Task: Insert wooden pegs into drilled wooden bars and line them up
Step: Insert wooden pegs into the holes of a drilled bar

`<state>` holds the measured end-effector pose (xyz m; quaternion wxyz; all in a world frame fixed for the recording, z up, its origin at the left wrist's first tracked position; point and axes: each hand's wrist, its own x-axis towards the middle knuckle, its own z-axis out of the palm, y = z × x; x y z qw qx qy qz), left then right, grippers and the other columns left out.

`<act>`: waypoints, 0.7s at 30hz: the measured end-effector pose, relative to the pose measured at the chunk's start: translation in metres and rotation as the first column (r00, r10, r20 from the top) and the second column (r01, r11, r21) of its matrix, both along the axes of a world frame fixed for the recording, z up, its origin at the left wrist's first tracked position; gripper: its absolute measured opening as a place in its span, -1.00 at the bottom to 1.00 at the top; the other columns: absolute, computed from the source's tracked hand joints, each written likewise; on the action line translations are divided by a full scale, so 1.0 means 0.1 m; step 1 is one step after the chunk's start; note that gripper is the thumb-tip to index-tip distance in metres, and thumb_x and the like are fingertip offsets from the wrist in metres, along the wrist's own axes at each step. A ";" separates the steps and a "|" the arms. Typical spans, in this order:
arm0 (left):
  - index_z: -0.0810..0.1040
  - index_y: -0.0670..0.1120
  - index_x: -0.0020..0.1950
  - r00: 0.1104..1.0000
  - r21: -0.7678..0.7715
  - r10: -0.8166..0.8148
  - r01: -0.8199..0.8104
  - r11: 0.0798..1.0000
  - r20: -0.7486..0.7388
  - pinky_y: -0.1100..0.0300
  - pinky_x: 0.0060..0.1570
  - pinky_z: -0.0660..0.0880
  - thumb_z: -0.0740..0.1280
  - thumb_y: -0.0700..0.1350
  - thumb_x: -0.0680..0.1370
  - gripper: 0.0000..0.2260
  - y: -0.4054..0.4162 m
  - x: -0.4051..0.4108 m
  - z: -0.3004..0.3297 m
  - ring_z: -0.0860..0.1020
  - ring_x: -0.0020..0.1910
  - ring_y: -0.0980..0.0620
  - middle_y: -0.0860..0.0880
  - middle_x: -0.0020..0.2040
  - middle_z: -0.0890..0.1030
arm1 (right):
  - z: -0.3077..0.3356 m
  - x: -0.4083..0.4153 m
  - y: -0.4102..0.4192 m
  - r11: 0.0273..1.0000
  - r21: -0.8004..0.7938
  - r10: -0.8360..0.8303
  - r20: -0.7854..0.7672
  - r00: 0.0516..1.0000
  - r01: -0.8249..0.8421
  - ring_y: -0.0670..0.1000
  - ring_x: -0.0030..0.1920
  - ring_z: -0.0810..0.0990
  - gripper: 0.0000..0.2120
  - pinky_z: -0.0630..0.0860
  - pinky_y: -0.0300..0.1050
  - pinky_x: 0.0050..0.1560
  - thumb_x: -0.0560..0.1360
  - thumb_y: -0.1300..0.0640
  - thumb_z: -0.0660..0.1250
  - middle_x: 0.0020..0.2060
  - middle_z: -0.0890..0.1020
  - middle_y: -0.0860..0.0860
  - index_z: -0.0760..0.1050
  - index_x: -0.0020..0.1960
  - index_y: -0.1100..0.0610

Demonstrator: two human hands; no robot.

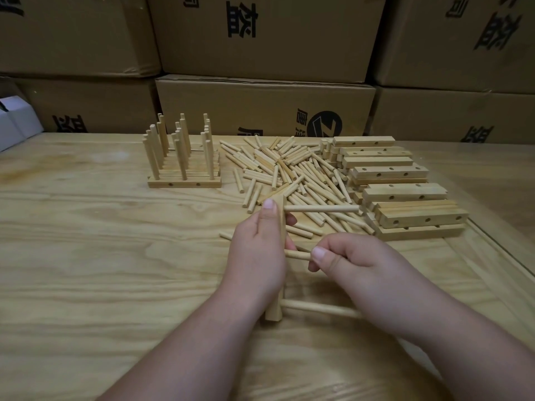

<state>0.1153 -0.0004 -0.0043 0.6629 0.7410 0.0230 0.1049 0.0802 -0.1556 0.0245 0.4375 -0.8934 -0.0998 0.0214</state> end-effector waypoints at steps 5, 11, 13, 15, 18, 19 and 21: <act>0.60 0.03 -0.17 0.998 -0.029 0.064 -0.064 0.998 0.011 0.06 -0.29 0.46 0.02 0.18 0.71 -0.53 -0.01 0.00 0.00 0.50 -0.46 0.12 0.07 -0.44 0.56 | -0.05 -0.03 0.03 0.999 0.035 0.013 -0.030 0.999 -0.012 -0.21 -0.34 0.43 -0.73 0.41 -0.06 -0.19 0.57 -0.21 0.20 -0.38 0.52 -0.07 0.58 -0.12 -0.10; 0.58 0.04 -0.19 0.999 -0.016 0.045 -0.045 0.999 0.008 0.03 -0.26 0.48 0.03 0.19 0.70 -0.54 -0.03 0.01 0.01 0.52 -0.42 0.05 0.07 -0.45 0.55 | -0.02 -0.02 0.02 0.998 -0.065 0.015 0.001 1.000 -0.015 -0.18 -0.41 0.40 -0.80 0.34 -0.20 -0.36 0.59 -0.12 0.22 -0.46 0.45 -0.11 0.56 -0.14 -0.13; 0.58 0.05 -0.18 1.000 -0.005 0.027 -0.027 1.000 0.007 -0.02 -0.23 0.53 0.03 0.20 0.70 -0.54 -0.03 0.01 0.01 0.53 -0.40 0.02 0.07 -0.45 0.56 | 0.01 -0.02 0.02 0.996 -0.084 0.009 0.011 1.000 -0.008 -0.17 -0.45 0.39 -0.81 0.29 -0.24 -0.42 0.58 -0.12 0.23 -0.51 0.42 -0.12 0.57 -0.13 -0.14; 0.59 0.05 -0.18 1.000 0.005 0.000 0.000 1.000 0.002 -0.04 -0.23 0.54 0.03 0.21 0.70 -0.53 -0.03 0.00 0.01 0.54 -0.40 0.05 0.07 -0.44 0.56 | 0.03 -0.03 0.01 0.996 -0.093 0.002 0.016 1.000 0.000 -0.17 -0.48 0.38 -0.82 0.27 -0.26 -0.44 0.57 -0.13 0.24 -0.54 0.42 -0.14 0.58 -0.12 -0.17; 0.59 0.05 -0.17 1.000 0.026 -0.022 0.022 0.999 -0.004 0.08 -0.25 0.46 0.02 0.20 0.70 -0.54 -0.02 0.00 0.01 0.51 -0.44 0.17 0.09 -0.45 0.55 | 0.07 -0.03 0.00 0.995 -0.101 0.007 0.000 1.000 -0.007 -0.16 -0.51 0.33 -0.82 0.29 -0.16 -0.42 0.57 -0.13 0.24 -0.57 0.39 -0.14 0.58 -0.13 -0.20; 0.59 0.05 -0.17 1.000 0.029 -0.024 0.025 0.999 -0.007 0.10 -0.25 0.45 0.02 0.21 0.70 -0.54 -0.02 0.00 0.01 0.50 -0.45 0.19 0.09 -0.45 0.55 | 0.09 -0.03 0.01 0.995 -0.103 0.007 -0.005 1.000 -0.008 -0.16 -0.51 0.33 -0.83 0.29 -0.15 -0.41 0.57 -0.13 0.24 -0.58 0.38 -0.14 0.58 -0.13 -0.21; 0.59 0.06 -0.16 0.999 0.045 -0.032 0.032 0.998 -0.009 0.16 -0.28 0.39 0.02 0.21 0.69 -0.54 -0.03 -0.01 0.02 0.49 -0.45 0.23 0.11 -0.44 0.55 | 0.11 -0.03 0.01 0.992 -0.124 0.012 -0.002 1.000 -0.012 -0.15 -0.52 0.33 -0.84 0.28 -0.18 -0.44 0.57 -0.12 0.25 -0.59 0.39 -0.13 0.57 -0.13 -0.24</act>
